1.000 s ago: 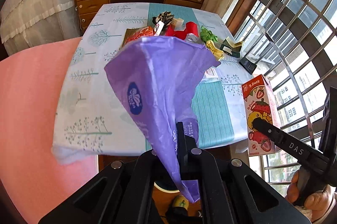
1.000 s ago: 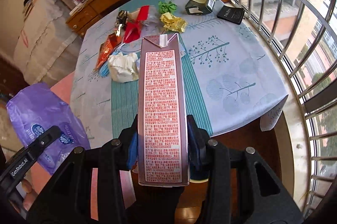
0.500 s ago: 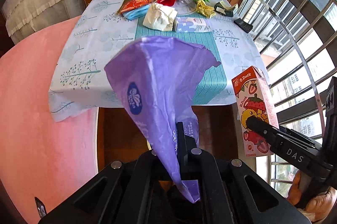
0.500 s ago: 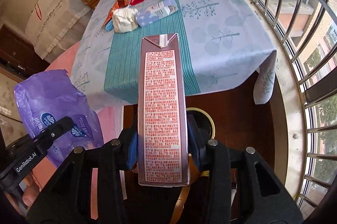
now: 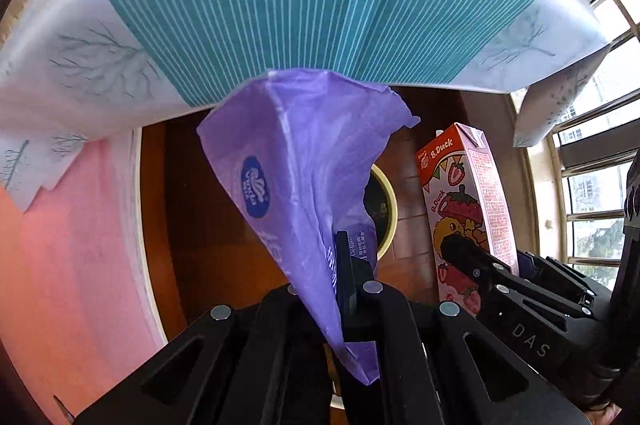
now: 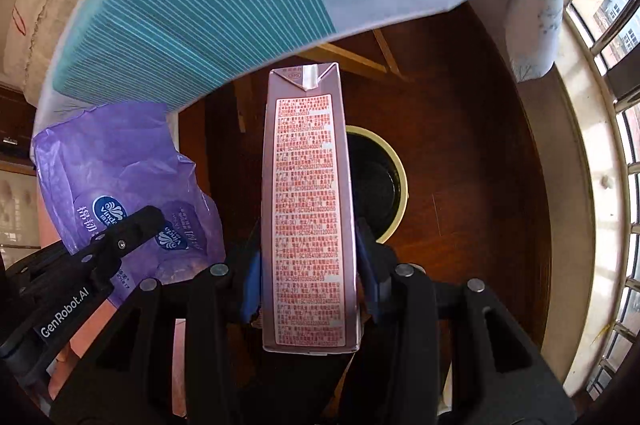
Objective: Collect trash
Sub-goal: 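Carry the purple bag and pink carton down toward the bin with both tools, then open both tools to drop the bag and carton into the bin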
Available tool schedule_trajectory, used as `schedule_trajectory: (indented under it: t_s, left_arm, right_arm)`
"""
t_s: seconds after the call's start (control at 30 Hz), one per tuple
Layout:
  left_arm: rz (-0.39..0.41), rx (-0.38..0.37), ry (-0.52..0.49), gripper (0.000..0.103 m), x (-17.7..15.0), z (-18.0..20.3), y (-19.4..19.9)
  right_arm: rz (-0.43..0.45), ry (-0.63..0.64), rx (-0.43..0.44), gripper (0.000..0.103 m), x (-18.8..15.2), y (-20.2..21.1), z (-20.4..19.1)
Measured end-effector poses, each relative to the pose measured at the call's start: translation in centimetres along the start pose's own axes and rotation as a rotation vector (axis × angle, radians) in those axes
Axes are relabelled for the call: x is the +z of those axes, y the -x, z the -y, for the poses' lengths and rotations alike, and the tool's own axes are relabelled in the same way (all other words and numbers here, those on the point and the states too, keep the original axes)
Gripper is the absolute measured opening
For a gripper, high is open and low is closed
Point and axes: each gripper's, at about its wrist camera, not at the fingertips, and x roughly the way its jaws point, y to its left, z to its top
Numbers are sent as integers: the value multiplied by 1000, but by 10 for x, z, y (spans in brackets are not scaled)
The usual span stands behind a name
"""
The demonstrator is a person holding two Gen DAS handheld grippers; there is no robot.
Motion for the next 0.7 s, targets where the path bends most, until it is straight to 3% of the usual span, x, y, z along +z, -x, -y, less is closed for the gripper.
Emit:
schedule_trajectory:
  t_s: [0.2, 0.27, 0.3, 0.33, 0.4, 0.47, 0.5, 0.7]
  left_arm:
    - [-8, 27, -13, 1, -6, -2, -97]
    - [-13, 34, -27, 7, -9, -2, -125]
    - [-18, 37, -35, 22, -8, -1, -137]
    - [-17, 44, -42, 46, -10, -1, -148]
    - [-4, 73, -41, 64, -13, -5, -167]
    - [-17, 70, -34, 83, -15, -10, -184]
    - [-21, 68, -29, 87, -16, -13, -191]
    - [-11, 85, 16, 87, -17, -38, -214]
  right_arm:
    - [-32, 4, -39, 38, -5, -101, 23]
    - [-36, 8, -47, 39, -6, -130, 31]
    - [-40, 6, -51, 39, -6, -143, 35]
    - [-47, 1, -53, 41, -6, -157, 39]
    - [-59, -28, -63, 51, -5, -178, 50]
    - [-54, -48, -71, 67, -6, -193, 62]
    - [-49, -54, -76, 69, -6, -199, 65]
    - [-26, -41, -120, 71, 0, -221, 70]
